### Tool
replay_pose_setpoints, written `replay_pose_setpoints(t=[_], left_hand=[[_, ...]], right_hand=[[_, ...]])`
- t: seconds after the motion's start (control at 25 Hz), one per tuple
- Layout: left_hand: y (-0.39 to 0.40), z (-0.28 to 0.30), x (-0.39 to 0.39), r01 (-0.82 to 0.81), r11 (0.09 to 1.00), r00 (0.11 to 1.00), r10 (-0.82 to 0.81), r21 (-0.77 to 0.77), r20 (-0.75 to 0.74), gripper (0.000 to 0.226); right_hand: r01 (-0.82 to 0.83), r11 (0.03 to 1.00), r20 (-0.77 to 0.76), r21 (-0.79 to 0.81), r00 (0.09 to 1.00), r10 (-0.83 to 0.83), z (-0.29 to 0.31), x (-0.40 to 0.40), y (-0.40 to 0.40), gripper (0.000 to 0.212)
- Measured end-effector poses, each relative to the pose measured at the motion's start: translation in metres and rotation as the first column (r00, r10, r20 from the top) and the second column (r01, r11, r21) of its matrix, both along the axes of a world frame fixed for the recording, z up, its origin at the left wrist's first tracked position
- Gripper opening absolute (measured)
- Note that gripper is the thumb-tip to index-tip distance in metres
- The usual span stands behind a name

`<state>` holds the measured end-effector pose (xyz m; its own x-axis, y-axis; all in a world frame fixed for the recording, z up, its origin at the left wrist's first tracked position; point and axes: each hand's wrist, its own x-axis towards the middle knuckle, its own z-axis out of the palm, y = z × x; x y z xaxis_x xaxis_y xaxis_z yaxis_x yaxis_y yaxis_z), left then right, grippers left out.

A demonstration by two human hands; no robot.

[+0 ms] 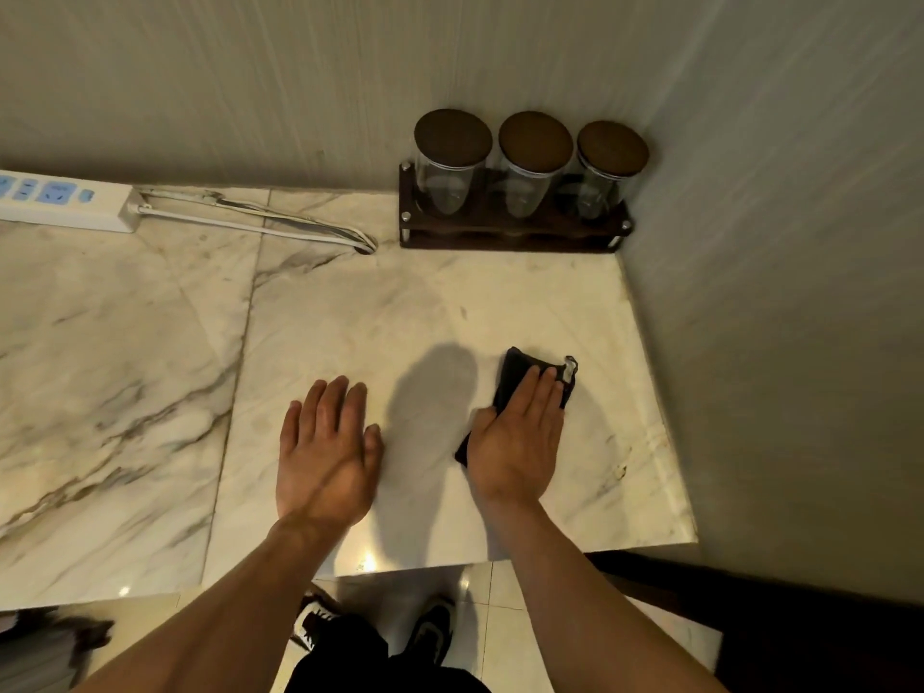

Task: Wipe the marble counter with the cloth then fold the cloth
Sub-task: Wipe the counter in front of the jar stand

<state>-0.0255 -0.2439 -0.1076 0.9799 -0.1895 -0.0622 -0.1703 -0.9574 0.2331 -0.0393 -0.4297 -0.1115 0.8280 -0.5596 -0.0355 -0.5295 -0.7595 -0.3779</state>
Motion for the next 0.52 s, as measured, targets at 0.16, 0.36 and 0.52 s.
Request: replay_pose_setpoints(t=[0.16,0.36,0.52], left_hand=[[-0.001,0.0,0.0,-0.029,0.998,0.999,0.031,-0.053,0.026,0.054],[-0.003,0.001,0.001,-0.073,0.984,0.995,0.082,-0.163,0.049,0.051],[-0.025,0.008,-0.002,-0.077,0.979,0.99,0.098,-0.188,0.105,0.041]], right_hand=[[-0.051,0.999,-0.015,0.003,0.999,0.051,-0.001,-0.027,0.003,0.068],[-0.18,0.984,-0.021,-0.003,0.983,0.18,0.001,-0.057,-0.004,0.07],[-0.345,0.938,-0.037,-0.013,0.938,0.345,0.003,-0.077,-0.02,0.071]])
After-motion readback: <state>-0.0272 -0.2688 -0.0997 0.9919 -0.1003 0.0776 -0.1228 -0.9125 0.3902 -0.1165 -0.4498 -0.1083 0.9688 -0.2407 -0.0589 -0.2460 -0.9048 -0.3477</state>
